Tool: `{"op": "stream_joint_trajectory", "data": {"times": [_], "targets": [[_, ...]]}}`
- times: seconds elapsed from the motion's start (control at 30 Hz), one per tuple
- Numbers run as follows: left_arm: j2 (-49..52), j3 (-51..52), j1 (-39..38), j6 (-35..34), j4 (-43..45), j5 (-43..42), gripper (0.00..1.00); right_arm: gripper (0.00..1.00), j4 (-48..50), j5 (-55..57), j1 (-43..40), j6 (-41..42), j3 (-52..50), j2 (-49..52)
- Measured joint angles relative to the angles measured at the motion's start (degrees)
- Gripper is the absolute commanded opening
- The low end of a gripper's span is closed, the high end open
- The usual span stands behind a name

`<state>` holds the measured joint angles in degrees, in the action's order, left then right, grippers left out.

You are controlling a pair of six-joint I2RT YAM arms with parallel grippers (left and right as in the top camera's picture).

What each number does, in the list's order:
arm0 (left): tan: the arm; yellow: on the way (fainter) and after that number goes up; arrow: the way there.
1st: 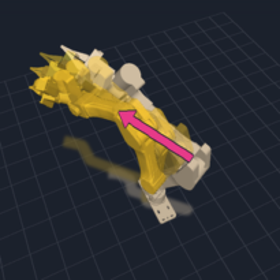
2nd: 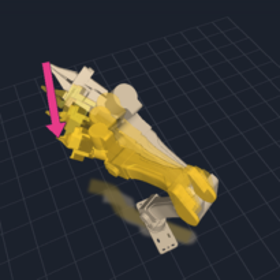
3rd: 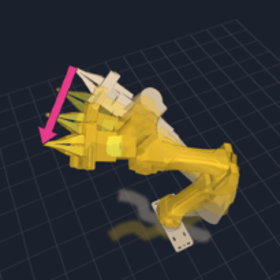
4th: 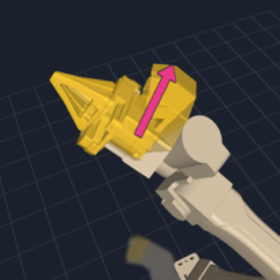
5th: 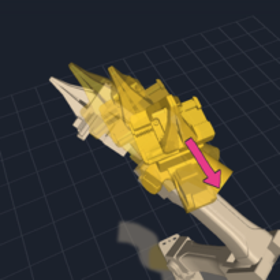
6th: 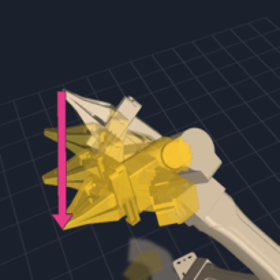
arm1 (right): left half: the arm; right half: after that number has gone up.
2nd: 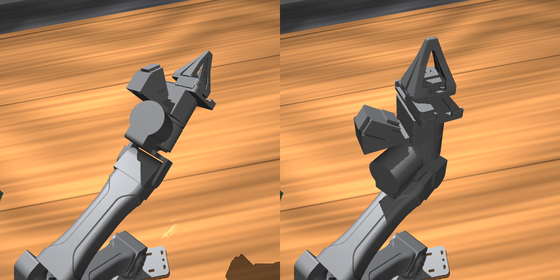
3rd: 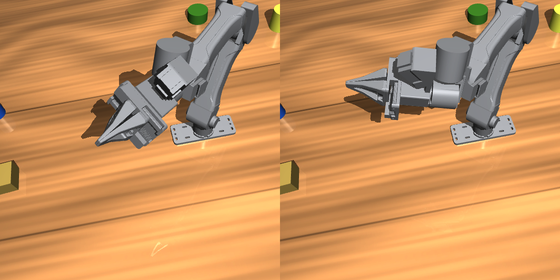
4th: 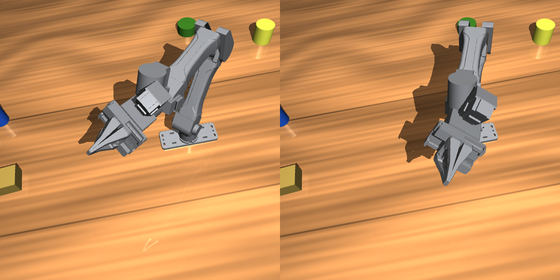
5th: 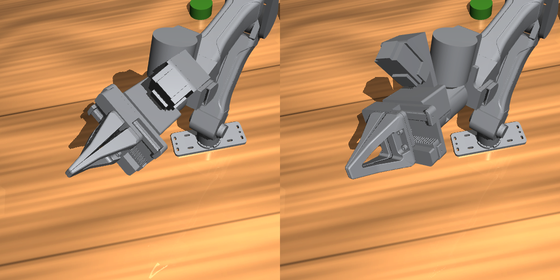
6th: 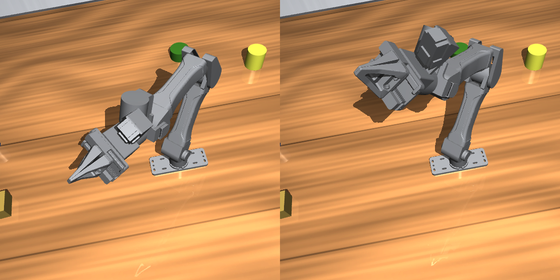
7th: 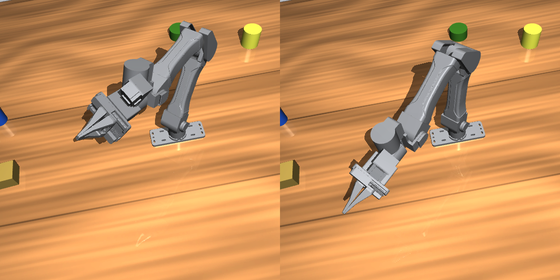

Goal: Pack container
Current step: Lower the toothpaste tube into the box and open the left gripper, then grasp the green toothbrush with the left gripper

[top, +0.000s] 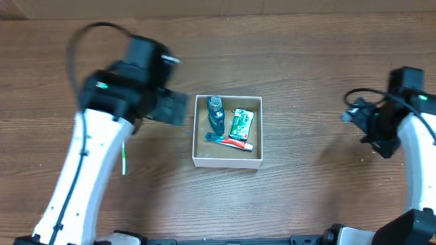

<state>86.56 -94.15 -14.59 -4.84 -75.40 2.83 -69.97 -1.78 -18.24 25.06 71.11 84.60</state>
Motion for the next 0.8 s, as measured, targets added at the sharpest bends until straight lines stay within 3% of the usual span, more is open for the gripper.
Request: {"op": "stream_joint_trajectory", "data": {"times": [0.1, 0.23, 0.43, 0.67, 0.7, 0.8], "targets": [[0.57, 2.80, 9.88, -4.28, 2.60, -2.34, 1.00, 1.00, -0.46, -1.81, -5.03, 0.09, 0.00, 0.00], [2.60, 13.84, 17.05, -7.13, 10.29, -4.15, 1.00, 1.00, -0.50, -2.97, -5.01, 0.00, 0.00, 0.00], [11.58, 25.92, 23.04, -7.50, 20.59, -4.81, 1.00, 1.00, -0.55, -3.56, -4.92, 0.00, -0.04, 0.00], [22.82, 26.51, 25.51, -7.02, 25.42, -4.81, 0.99, 1.00, -0.55, -3.78, -4.92, 0.00, -0.04, 0.00], [23.02, 26.29, 25.51, -7.02, 25.35, -4.79, 0.95, 1.00, -0.52, -3.80, -4.92, 0.02, -0.04, 0.00], [23.12, 26.29, 25.51, -6.93, 25.33, -4.26, 0.52, 1.00, -0.55, -3.78, -4.92, 0.02, -0.04, 0.00]]}}
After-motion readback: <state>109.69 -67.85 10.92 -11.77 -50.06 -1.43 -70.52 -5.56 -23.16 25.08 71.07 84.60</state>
